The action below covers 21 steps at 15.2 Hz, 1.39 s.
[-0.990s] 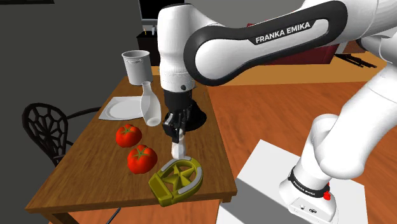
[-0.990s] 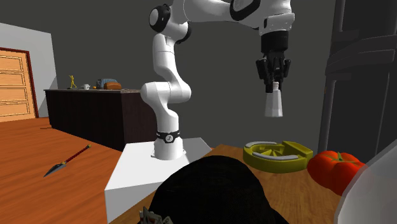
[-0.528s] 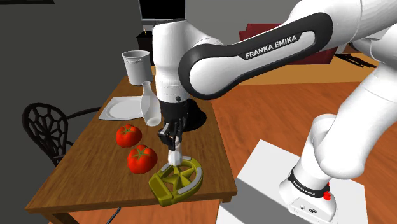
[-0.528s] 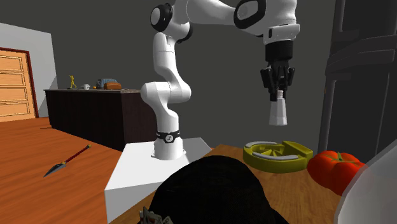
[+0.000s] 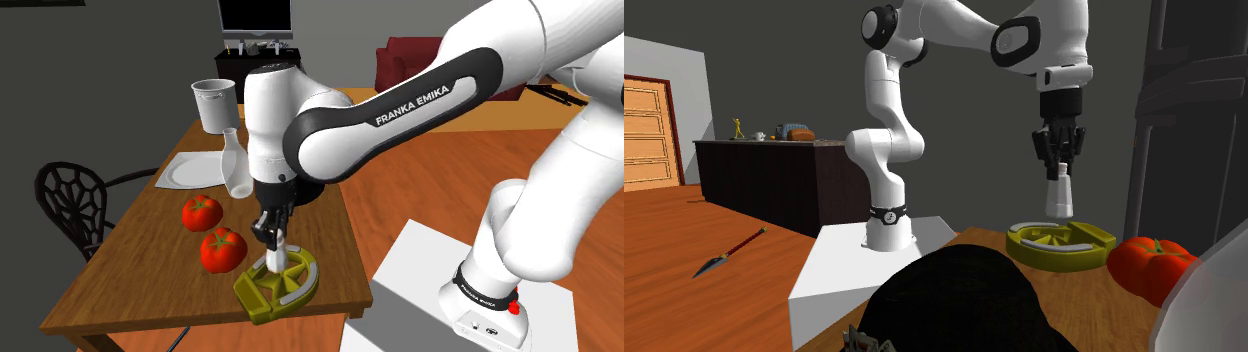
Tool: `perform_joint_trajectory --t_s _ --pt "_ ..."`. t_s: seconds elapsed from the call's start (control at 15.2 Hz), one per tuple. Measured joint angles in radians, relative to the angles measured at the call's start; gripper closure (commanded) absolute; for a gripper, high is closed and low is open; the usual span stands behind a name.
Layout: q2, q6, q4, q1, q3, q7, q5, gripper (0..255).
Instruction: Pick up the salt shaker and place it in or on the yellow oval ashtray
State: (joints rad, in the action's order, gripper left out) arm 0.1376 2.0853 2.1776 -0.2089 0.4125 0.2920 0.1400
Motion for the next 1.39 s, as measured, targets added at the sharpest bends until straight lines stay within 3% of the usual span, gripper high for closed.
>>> perform_joint_trajectory --t_s 0.4,0.79,0.86,1.25,1.39 --pt "-0.031 0.079 0.051 -0.001 0.005 0.002 -0.007 255" --pt "-0.035 0.089 0.055 -0.001 0.006 0.003 -0.009 255" --pt "-0.035 0.089 0.055 -0.001 0.006 0.003 -0.009 0" --pt "-0.035 0.089 0.055 -0.001 0.006 0.003 -0.009 0" --pt "-0.018 0.049 0.031 0.000 0.002 -0.001 -0.004 0"
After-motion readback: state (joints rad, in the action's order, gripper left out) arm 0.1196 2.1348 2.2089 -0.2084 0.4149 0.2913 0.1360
